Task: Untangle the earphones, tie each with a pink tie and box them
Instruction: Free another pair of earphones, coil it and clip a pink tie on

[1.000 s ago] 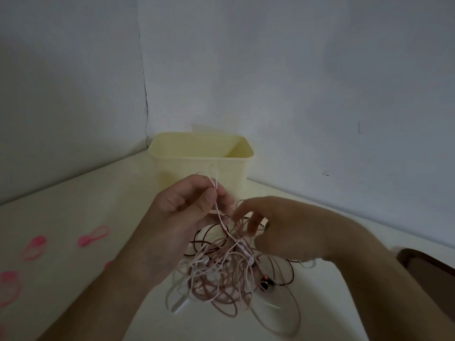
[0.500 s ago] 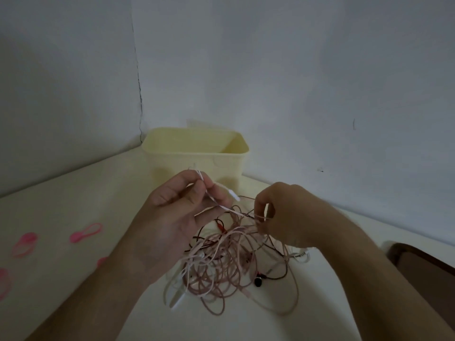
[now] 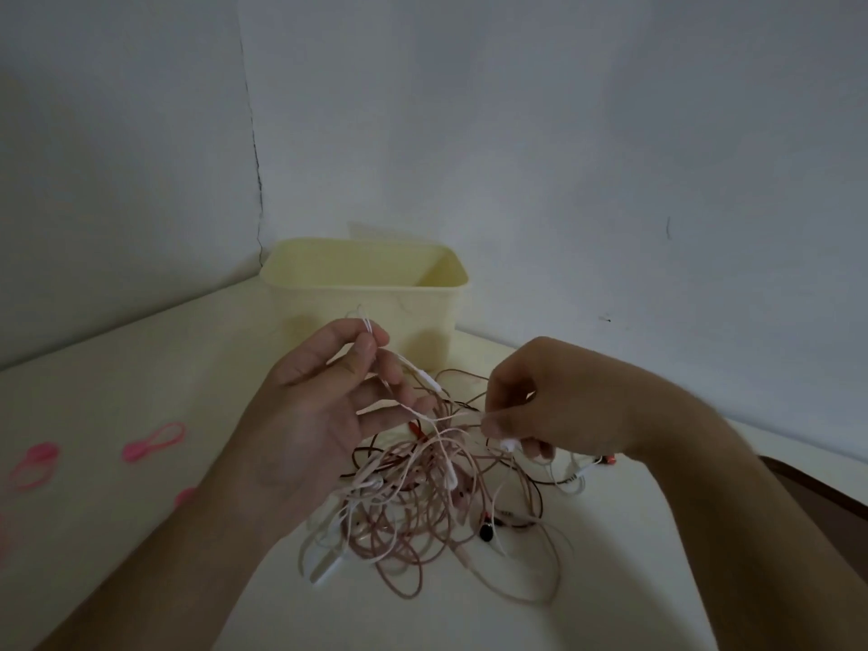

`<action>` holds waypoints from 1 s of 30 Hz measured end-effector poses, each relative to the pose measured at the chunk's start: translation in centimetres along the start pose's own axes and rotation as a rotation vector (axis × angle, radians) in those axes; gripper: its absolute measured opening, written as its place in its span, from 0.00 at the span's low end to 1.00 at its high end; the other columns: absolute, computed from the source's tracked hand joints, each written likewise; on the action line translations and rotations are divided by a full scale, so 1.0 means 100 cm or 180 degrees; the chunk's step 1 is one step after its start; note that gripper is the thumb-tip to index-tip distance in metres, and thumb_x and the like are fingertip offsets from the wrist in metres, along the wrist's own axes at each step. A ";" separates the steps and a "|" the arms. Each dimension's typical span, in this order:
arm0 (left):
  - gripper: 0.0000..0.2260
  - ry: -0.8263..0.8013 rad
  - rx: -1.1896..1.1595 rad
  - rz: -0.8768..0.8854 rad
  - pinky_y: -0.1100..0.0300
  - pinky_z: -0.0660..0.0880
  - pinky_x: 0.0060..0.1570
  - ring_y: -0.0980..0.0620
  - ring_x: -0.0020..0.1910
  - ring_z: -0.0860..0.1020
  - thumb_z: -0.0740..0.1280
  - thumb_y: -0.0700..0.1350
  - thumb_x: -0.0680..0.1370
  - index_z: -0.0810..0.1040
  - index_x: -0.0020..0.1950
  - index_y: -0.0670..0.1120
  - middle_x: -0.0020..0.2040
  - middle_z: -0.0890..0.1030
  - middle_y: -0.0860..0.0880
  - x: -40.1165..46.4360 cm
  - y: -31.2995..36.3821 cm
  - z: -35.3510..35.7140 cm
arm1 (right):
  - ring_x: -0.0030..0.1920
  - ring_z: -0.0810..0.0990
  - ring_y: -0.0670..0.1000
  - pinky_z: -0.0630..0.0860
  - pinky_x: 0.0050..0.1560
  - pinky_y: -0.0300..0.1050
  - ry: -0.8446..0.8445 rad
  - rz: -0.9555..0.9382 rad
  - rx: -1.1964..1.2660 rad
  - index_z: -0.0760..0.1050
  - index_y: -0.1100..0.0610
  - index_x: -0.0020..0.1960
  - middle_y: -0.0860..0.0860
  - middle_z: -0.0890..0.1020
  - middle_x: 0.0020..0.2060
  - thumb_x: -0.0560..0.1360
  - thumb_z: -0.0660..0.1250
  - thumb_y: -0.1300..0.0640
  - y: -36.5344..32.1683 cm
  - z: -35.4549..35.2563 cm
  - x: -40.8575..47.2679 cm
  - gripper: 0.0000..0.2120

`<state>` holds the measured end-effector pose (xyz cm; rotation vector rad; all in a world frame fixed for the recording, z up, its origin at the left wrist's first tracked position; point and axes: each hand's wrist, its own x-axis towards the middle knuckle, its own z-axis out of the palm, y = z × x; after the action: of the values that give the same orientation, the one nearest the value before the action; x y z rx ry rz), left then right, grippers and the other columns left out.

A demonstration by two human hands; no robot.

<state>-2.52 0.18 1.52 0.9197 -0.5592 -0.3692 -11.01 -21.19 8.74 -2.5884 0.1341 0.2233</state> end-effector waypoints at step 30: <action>0.05 0.0489 -0.0899 0.0177 0.60 0.49 0.26 0.55 0.27 0.51 0.62 0.45 0.74 0.74 0.39 0.48 0.30 0.54 0.54 0.004 0.034 -0.028 | 0.27 0.67 0.47 0.65 0.31 0.41 0.0555 -0.0718 0.1755 0.85 0.58 0.47 0.48 0.72 0.27 0.82 0.69 0.60 -0.024 0.023 0.009 0.08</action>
<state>-0.32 3.70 3.07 0.6525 -0.3790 -0.3149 -10.15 -17.99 7.81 -2.0468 -0.0331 -0.1116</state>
